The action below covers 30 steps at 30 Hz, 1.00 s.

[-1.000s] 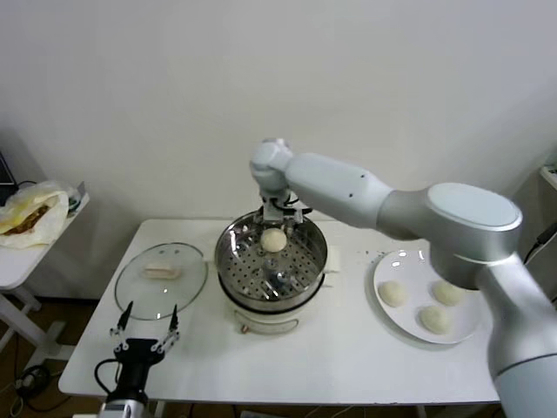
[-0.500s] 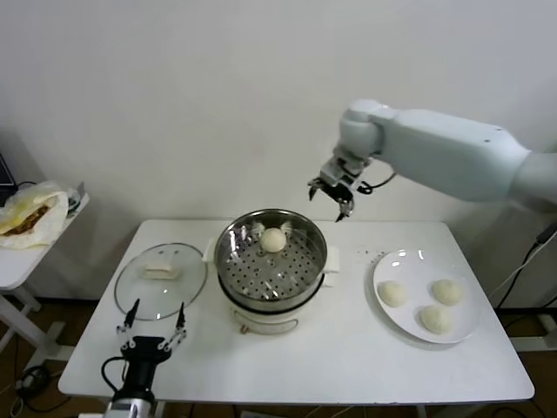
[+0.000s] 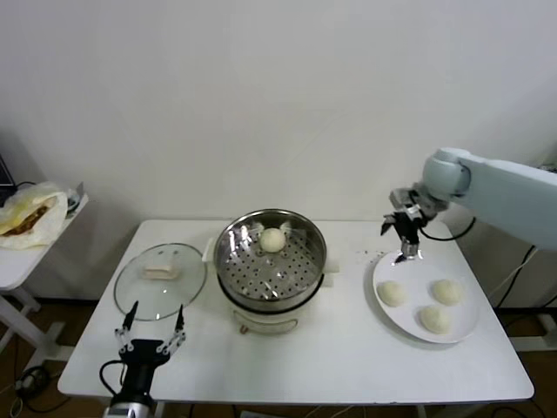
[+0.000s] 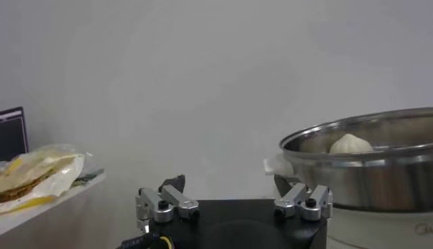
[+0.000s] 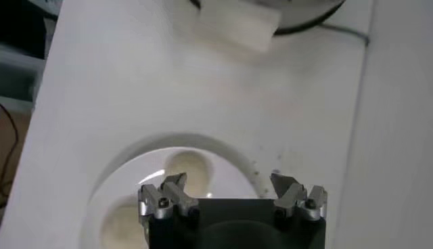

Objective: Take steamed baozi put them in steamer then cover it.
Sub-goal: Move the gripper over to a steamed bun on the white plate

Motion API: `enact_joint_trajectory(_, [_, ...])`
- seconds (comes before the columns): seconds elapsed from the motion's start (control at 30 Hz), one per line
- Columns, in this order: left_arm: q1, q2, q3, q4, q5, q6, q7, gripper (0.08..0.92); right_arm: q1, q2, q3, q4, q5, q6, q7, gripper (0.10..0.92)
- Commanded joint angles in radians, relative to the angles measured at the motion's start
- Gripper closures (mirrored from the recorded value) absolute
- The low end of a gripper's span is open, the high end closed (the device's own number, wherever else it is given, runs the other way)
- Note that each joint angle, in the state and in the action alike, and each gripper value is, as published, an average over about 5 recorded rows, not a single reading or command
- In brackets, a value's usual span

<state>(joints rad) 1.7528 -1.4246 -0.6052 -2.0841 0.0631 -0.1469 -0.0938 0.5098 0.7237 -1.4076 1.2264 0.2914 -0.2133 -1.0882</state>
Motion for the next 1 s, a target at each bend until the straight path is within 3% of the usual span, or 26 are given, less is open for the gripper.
enact_joint_trajectory(0.03, [0.002, 0.002, 0.000, 0.003, -0.008, 0.002, 0.000, 0.177, -0.208, -0.071, 0.096, -0.025, -0.085, -0.064, -0.002, 0.203])
enact_joint_trajectory(0.47, [0.002, 0.002, -0.016, 0.017, -0.014, 0.000, 0.000, 0.177, -0.355, 0.097, 0.283, -0.225, -0.131, -0.041, 0.005, 0.203])
enact_joint_trajectory(1.0, [-0.001, 0.003, -0.026, 0.029, -0.013, 0.001, -0.001, 0.177, -0.370, 0.161, 0.285, -0.309, -0.157, -0.011, -0.014, 0.229])
